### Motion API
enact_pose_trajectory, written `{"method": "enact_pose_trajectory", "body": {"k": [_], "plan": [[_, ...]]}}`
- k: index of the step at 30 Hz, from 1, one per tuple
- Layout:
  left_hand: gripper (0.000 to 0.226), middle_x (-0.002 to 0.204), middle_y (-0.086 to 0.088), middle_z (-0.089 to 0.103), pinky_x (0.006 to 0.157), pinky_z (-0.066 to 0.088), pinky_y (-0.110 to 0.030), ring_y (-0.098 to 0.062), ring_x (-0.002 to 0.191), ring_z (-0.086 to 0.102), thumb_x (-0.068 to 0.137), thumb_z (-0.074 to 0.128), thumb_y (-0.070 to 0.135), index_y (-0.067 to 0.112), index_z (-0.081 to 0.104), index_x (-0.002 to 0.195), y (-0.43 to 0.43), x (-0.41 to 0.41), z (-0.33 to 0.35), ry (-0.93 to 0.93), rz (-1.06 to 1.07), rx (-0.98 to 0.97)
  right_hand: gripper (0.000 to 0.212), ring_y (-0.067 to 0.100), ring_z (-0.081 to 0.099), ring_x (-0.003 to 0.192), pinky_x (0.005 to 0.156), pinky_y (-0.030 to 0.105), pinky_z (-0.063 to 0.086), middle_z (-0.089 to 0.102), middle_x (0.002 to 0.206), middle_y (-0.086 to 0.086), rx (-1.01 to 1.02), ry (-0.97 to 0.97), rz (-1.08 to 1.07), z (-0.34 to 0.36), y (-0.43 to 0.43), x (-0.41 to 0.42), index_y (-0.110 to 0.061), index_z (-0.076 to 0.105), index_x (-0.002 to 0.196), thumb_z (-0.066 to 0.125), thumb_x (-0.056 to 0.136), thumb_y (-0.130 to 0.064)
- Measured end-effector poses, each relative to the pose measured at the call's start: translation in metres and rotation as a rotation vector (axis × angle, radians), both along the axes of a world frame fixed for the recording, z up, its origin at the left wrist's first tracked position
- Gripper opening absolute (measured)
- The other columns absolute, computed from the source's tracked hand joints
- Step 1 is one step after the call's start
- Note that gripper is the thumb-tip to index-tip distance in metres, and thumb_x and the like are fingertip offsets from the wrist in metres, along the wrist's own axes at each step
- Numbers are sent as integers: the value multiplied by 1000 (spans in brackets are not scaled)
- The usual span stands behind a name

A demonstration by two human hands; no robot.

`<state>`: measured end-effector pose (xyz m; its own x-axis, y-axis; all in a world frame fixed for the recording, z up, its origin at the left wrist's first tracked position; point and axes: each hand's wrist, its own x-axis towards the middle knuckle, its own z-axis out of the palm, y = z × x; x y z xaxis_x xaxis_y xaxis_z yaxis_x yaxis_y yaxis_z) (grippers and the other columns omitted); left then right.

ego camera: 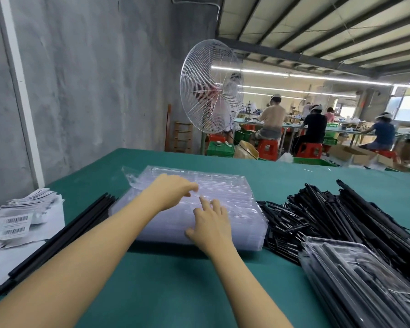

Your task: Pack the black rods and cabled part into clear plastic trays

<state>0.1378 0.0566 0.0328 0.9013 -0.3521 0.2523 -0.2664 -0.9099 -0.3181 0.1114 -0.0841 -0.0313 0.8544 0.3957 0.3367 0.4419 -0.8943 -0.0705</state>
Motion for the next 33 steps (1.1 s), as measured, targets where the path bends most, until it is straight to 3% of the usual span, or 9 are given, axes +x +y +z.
{"method": "enact_pose_trajectory", "body": {"k": [3, 8, 15, 20, 25, 27, 30, 31, 33], "plan": [[42, 117, 15, 65, 67, 45, -28, -16, 103, 62, 91, 41, -4, 25, 50, 120, 3, 4, 5, -122, 44, -159, 66, 38, -5, 144, 111, 58, 4, -9, 158, 12, -96, 92, -59, -8, -1, 4, -18, 32, 134, 59, 82, -47], [34, 110, 8, 68, 63, 35, -27, -22, 93, 63, 93, 43, 0, 24, 55, 113, 2, 9, 15, -260, 57, -266, 86, 41, 12, 142, 106, 58, 22, 10, 156, 19, -110, 180, -110, -13, 3, 8, -29, 5, 149, 56, 84, -55], [31, 102, -6, 64, 87, 36, -40, -30, 92, 57, 87, 41, -9, 16, 53, 101, -19, 15, 69, -535, 103, -384, 73, 39, 20, 137, 102, 54, 27, 29, 147, 16, -107, 193, -119, -15, 3, 4, -31, 24, 142, 60, 82, -52], [16, 104, -16, 66, 76, 39, -38, -39, 91, 60, 94, 45, 5, 13, 57, 100, 17, -1, 129, -707, 140, -728, 74, 41, 15, 139, 104, 54, 25, 24, 150, 16, -133, 196, -138, -12, 0, 9, -31, 21, 144, 58, 85, -53], [7, 98, -11, 68, 74, 51, -47, -38, 90, 63, 94, 53, 12, 13, 60, 96, 28, -61, 112, -722, -175, -710, 73, 39, 13, 141, 106, 54, 21, 19, 153, 16, -109, 173, -138, -12, -3, 9, -28, 22, 145, 57, 85, -50], [7, 91, -7, 68, 69, 53, -47, -33, 85, 65, 91, 53, 16, 17, 59, 93, 22, -97, 87, -701, -315, -604, 68, 29, 16, 142, 110, 45, 18, 22, 153, 8, 16, 118, -51, -13, -11, 8, -24, 28, 143, 57, 85, -46], [14, 90, 0, 65, 63, 52, -40, -28, 74, 62, 91, 50, 21, 14, 61, 90, 12, -146, 41, -646, -418, -411, 47, 21, 25, 142, 109, 24, 22, 36, 148, 7, 549, 99, 114, -7, -26, -3, -13, 44, 136, 55, 91, -20], [10, 93, 2, 64, 63, 50, -38, -26, 73, 61, 92, 50, 19, 15, 59, 90, 10, -159, 25, -613, -437, -376, 38, 31, 40, 131, 97, 16, 33, 47, 138, 20, 786, 126, 94, -4, -34, -8, -6, 50, 130, 51, 92, -9], [7, 101, 4, 62, 64, 48, -37, -24, 73, 60, 90, 51, 13, 19, 53, 93, 8, -180, -8, -572, -468, -336, 32, 50, 52, 79, 60, 10, 43, 46, 115, 47, 1316, 318, 45, 4, -60, -16, 4, 52, 124, 42, 94, 5]]}}
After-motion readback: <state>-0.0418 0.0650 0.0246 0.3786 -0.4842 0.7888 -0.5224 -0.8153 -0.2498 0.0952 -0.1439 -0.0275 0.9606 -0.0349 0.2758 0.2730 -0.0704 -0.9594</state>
